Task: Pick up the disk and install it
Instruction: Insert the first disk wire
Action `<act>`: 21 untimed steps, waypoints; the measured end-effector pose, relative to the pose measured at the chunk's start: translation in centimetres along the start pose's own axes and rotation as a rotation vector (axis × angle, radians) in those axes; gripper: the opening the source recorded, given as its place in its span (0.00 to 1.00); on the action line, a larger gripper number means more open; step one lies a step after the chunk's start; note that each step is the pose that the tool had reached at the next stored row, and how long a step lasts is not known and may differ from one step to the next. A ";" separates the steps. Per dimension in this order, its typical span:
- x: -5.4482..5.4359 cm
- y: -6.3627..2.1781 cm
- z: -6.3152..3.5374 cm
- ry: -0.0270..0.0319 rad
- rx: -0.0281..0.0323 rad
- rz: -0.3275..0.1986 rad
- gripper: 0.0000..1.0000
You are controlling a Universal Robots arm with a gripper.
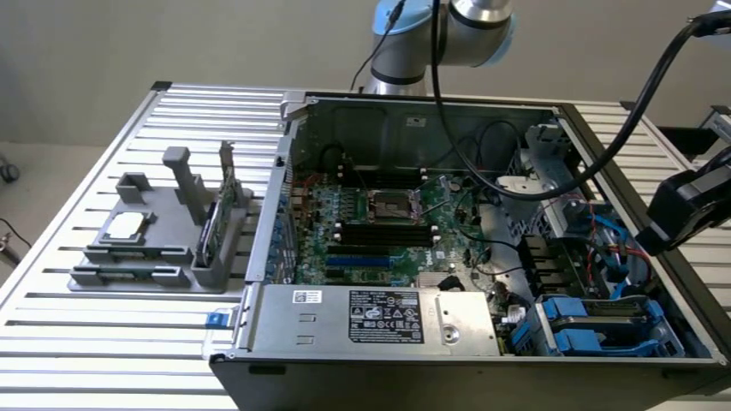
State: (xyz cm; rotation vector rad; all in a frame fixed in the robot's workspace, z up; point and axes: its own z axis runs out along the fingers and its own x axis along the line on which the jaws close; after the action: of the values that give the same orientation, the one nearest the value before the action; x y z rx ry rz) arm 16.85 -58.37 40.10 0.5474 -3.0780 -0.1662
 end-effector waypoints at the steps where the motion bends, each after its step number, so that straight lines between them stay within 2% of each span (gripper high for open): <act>1: 0.0 -0.01 0.00 0.0003 -0.0001 0.000 0.26; 21: -0.4 -0.16 -0.01 0.0053 -0.0020 0.001 0.26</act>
State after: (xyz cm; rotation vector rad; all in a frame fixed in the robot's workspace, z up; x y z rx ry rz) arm 17.30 -58.37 40.10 0.5458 -3.0725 -0.1676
